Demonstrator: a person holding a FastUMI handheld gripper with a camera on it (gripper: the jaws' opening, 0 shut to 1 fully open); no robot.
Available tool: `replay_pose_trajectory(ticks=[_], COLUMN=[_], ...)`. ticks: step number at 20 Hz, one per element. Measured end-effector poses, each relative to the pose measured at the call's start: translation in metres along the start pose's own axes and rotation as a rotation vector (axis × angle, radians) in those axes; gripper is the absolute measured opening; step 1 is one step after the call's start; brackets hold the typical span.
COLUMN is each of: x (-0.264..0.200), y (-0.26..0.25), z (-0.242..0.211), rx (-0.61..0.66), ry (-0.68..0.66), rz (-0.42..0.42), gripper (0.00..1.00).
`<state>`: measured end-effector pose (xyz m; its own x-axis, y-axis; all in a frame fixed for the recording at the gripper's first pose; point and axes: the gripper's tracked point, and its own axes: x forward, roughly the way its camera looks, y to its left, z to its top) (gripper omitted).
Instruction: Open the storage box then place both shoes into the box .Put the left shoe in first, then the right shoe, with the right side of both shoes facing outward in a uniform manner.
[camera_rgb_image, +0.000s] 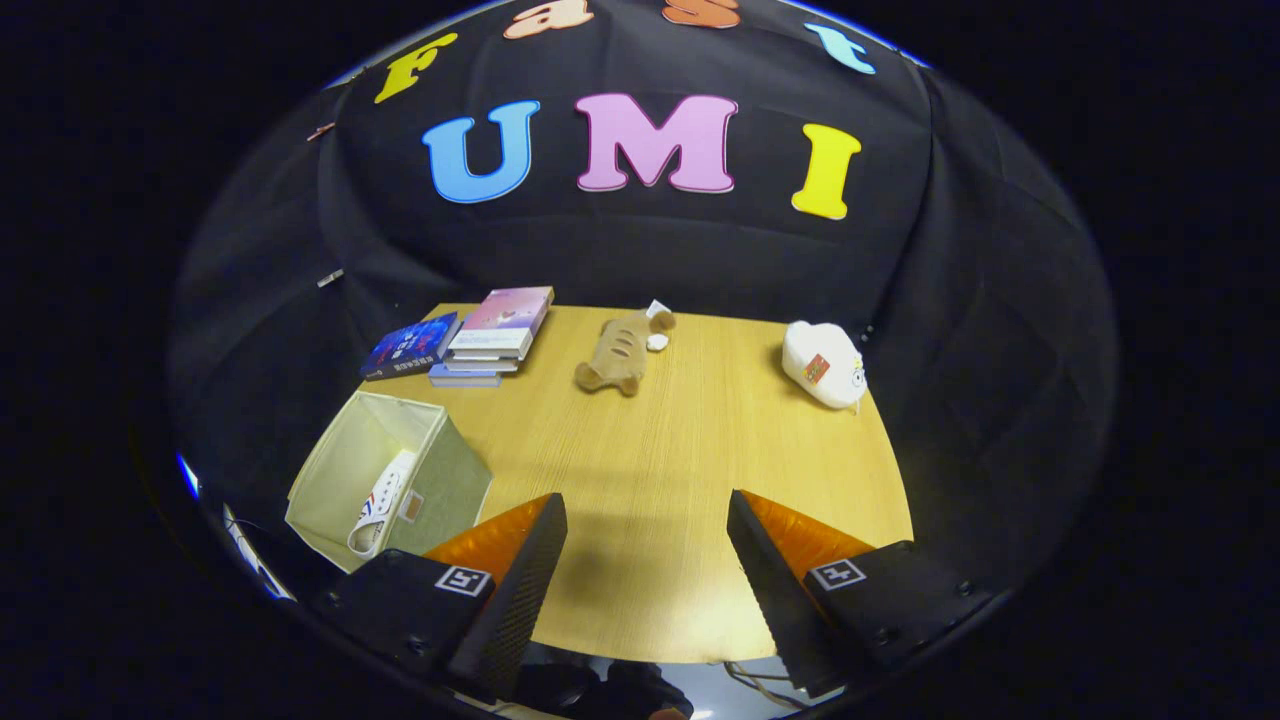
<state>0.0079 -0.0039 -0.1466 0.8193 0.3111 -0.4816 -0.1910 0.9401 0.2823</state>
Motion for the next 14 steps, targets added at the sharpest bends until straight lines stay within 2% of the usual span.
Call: replay_pose_trajectory(ticks=[7, 14], x=[-0.016, -0.026], y=[-0.023, -0.029], z=[0.028, 0.033], rx=[-0.038, -0.027], ry=[-0.202, -0.314], rz=[0.058, 0.118], gripper=[0.99, 0.99])
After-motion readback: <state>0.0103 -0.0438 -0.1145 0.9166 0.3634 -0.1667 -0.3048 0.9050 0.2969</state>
